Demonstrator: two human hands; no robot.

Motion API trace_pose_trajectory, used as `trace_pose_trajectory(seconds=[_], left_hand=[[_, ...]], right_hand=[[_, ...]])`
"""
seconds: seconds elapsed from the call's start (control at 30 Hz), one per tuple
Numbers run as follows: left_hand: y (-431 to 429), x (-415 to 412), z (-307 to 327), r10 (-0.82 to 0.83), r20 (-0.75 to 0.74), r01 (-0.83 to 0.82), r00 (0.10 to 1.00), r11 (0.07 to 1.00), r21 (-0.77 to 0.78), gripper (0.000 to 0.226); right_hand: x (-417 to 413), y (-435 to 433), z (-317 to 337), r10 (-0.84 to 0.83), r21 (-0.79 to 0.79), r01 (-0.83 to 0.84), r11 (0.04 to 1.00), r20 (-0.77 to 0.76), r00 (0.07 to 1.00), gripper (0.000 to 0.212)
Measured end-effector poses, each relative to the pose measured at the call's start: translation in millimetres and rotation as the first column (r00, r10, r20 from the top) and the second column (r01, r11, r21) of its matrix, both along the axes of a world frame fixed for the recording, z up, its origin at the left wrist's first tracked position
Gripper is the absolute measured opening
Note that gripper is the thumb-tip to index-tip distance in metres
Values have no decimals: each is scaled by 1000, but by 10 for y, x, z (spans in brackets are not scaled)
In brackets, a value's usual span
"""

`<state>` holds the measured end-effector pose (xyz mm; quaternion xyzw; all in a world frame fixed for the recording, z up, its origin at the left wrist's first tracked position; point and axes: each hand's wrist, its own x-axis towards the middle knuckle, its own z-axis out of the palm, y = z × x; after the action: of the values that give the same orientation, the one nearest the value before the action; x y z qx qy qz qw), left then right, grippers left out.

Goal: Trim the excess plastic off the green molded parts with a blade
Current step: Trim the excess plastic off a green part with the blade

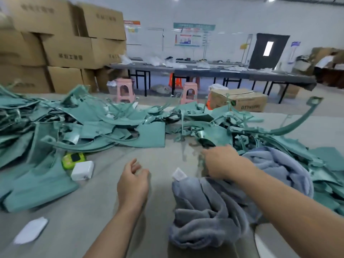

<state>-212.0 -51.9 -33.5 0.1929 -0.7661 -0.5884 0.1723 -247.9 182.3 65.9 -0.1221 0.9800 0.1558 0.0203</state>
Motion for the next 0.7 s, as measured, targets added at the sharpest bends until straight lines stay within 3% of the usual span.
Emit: trace_pose_trajectory(seconds=[0.07, 0.13, 0.27, 0.33, 0.43, 0.6, 0.7], left_hand=[[-66, -59, -31, -48, 15, 48, 999, 998, -27, 50], [-103, -81, -45, -75, 32, 77, 997, 996, -43, 50], [-49, -49, -41, -92, -7, 91, 996, 992, -89, 46], [4, -6, 0, -116, -47, 111, 992, 989, -95, 47], [50, 85, 103, -157, -104, 150, 982, 986, -70, 57], [64, 263, 277, -174, -245, 157, 954, 984, -90, 82], [70, 343, 315, -127, -319, 76, 939, 983, -168, 87]], right_hand=[[-27, 75, -32, -51, 82, 50, 995, 16, 999, 25], [-35, 110, 25, -22, 82, 31, 996, -110, 994, 19], [-21, 143, 569, -88, -230, -3, 973, -381, 920, 20], [50, 100, 906, -149, -458, -60, 887, -406, 902, 21], [276, -38, 1202, -180, -706, -221, 672, -446, 877, 29], [725, -438, 1056, -19, -693, -450, 564, -555, 831, 33], [789, -553, 821, -93, -756, -452, 473, -553, 828, 33]])
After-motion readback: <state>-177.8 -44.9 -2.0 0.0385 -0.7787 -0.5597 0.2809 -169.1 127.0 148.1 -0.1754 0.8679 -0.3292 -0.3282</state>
